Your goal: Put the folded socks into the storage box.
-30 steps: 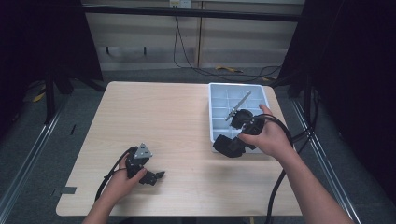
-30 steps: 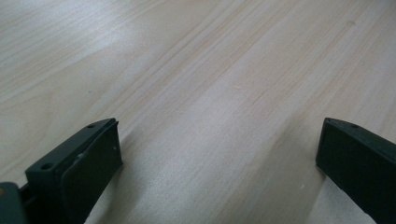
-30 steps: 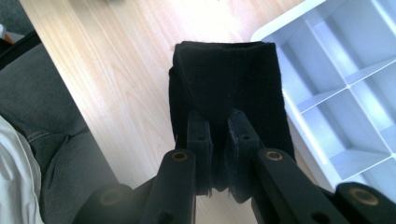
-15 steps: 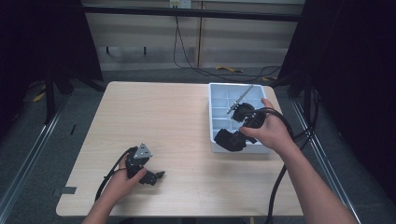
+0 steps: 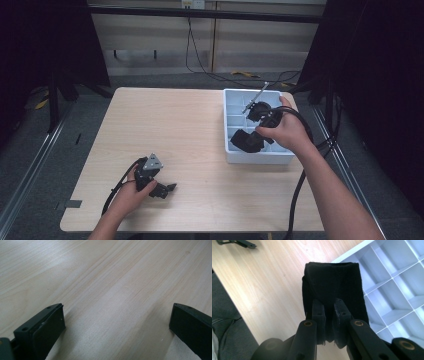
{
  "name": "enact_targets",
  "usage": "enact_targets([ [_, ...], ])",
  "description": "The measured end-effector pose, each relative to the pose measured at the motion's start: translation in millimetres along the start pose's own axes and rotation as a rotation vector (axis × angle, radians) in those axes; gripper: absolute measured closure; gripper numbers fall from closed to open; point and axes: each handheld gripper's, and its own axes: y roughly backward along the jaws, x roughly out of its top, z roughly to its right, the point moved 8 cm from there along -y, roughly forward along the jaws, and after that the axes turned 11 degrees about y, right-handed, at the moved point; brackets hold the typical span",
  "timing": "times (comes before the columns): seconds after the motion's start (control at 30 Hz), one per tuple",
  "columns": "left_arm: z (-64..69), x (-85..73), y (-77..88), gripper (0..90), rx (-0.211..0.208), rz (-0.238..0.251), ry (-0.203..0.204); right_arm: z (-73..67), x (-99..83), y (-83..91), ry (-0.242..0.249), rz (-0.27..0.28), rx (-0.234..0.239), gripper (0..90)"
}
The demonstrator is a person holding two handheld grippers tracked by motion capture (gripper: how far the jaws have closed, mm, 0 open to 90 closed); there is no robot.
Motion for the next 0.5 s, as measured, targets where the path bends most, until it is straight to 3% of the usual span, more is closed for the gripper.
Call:
enact_targets([
  [0.37, 0.0, 0.0, 0.0, 0.0, 0.000, 0.000, 0.000, 19.5, -0.1, -21.2, 0.002, -0.027, -0.010, 81.6],
  [0.5, 0.0, 0.1, -0.1, 0.0, 0.000, 0.001, 0.000, 20.4, 1.3, -29.9, 0.001, -0.040, -0.003, 81.5],
])
